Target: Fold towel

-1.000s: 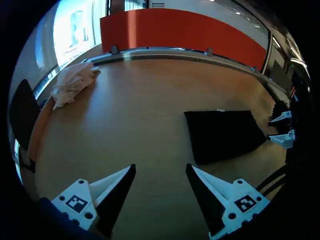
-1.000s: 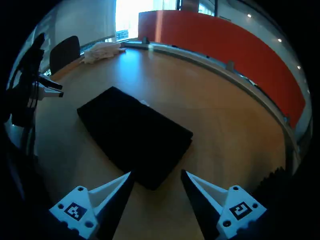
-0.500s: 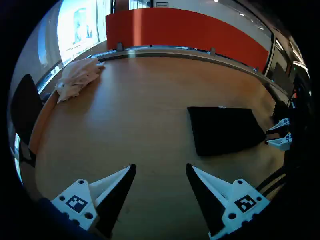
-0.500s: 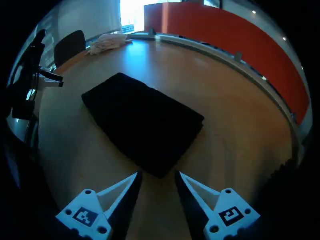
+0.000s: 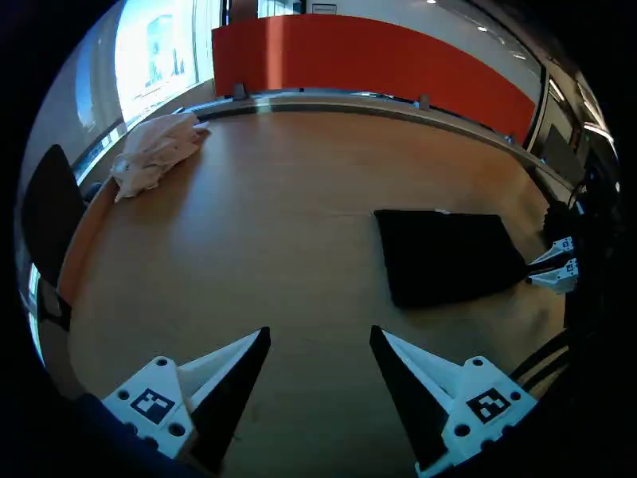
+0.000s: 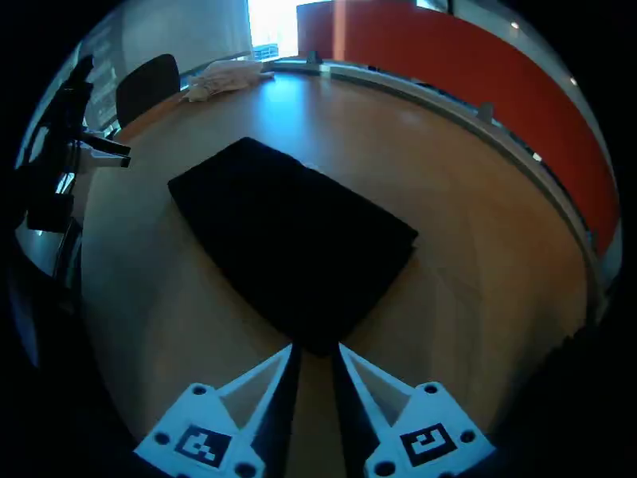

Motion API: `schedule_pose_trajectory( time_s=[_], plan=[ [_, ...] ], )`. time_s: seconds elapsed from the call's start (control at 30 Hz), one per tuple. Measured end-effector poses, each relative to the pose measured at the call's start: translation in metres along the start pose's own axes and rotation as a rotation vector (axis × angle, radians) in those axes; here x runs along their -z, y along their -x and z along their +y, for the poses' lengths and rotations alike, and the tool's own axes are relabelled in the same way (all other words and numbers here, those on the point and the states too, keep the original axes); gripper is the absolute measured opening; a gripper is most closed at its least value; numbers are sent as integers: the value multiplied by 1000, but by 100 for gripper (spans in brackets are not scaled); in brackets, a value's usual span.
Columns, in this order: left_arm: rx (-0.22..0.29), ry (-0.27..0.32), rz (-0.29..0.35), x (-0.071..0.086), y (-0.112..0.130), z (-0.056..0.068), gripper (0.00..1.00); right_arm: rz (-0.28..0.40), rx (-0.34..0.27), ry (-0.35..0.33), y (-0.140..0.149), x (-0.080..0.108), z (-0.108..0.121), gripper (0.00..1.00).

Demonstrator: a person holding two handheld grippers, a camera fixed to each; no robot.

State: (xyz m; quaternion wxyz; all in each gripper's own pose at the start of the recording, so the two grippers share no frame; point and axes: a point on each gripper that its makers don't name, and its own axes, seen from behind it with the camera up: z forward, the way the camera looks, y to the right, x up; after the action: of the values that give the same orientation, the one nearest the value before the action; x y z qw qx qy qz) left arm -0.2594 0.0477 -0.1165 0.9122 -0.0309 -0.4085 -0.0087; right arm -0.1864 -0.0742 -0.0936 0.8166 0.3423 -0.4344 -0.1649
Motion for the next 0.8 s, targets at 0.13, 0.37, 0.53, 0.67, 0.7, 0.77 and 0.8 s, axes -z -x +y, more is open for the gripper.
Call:
schedule_pose_trajectory(
  time_s=[0.13, 0.37, 0.53, 0.67, 0.7, 0.77, 0.8],
  plan=[
    [-3, -3, -1, 0, 1, -1, 93, -11, -7, -3, 2, 0, -1, 14],
    [-5, -4, -3, -1, 1, -2, 93, 11, -3, 10, -6, 5, -1, 13],
    [-5, -4, 1, -1, -2, -4, 93, 42, 4, 35, -23, 16, 2, 13],
    [-5, -3, 5, 0, -4, -5, 93, 73, 20, 60, -41, 28, 7, 13],
    [-5, -3, 6, 0, -5, -5, 93, 80, 26, 64, -46, 31, 7, 13],
    [-6, -3, 7, 0, -6, -5, 93, 94, 39, 70, -56, 38, 8, 13],
    [-7, -2, 8, 0, -6, -5, 93, 101, 47, 74, -61, 42, 9, 13]
  ],
)
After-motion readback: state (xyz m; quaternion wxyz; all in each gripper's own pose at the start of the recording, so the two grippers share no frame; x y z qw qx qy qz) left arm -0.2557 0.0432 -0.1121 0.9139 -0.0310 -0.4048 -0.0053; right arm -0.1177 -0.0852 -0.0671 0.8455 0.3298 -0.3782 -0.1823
